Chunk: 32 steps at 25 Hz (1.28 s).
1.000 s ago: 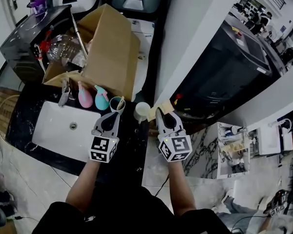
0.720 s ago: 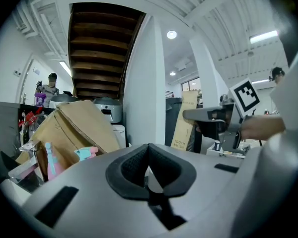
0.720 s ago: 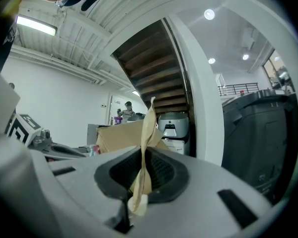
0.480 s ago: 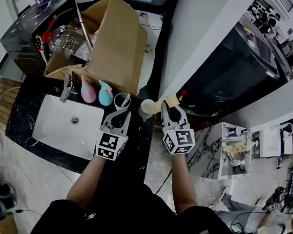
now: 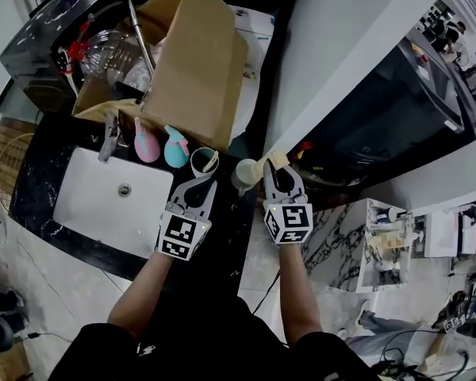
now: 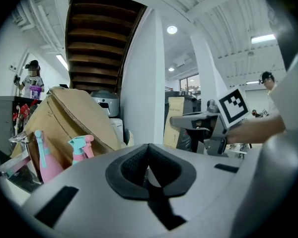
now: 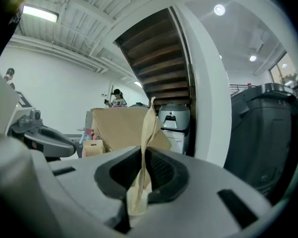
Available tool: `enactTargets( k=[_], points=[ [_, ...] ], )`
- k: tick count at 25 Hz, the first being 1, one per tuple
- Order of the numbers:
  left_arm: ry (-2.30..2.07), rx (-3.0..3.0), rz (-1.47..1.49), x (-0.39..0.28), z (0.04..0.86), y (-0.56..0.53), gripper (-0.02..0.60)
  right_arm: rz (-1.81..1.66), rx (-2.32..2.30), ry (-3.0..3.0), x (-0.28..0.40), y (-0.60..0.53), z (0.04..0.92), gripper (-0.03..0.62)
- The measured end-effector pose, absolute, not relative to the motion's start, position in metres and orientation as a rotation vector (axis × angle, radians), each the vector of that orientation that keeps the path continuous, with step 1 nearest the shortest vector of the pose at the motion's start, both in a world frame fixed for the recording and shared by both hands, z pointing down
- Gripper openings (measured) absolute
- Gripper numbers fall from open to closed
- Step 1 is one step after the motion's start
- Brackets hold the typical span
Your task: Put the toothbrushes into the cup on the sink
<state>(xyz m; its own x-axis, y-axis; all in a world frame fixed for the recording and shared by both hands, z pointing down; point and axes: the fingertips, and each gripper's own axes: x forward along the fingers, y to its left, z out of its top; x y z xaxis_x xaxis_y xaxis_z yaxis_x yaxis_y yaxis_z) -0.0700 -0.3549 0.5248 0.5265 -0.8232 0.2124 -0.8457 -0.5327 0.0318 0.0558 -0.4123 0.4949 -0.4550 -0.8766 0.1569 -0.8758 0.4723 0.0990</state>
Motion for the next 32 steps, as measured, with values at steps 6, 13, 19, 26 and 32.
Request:
enactTargets(
  k=[6,13,19,26,32],
  points=[
    [-1.445,2.615,0.267,-0.073,0.531,-0.361,0.002,-0.022,1.522,-2.473,0.057,-0.422,0.509,0.029],
    [-1.457,2.6,0.278,-0.078,0.537,-0.364,0.002,-0.056,1.511,-2.421,0.056,-0.427,0.519,0.029],
    [-1.46,2.589,0.285,-0.081,0.543,-0.365,0.002,-0.051,1.495,-2.392,0.054,-0.429,0.532,0.031],
    [-1.471,2.572,0.288,-0.085,0.546,-0.363,0.002,-0.058,1.45,-2.351,0.049,-0.428,0.553,0.031],
    [-1.476,2.562,0.29,-0.09,0.548,-0.362,0.002,-0.06,1.405,-2.32,0.043,-0.428,0.571,0.032]
  ],
)
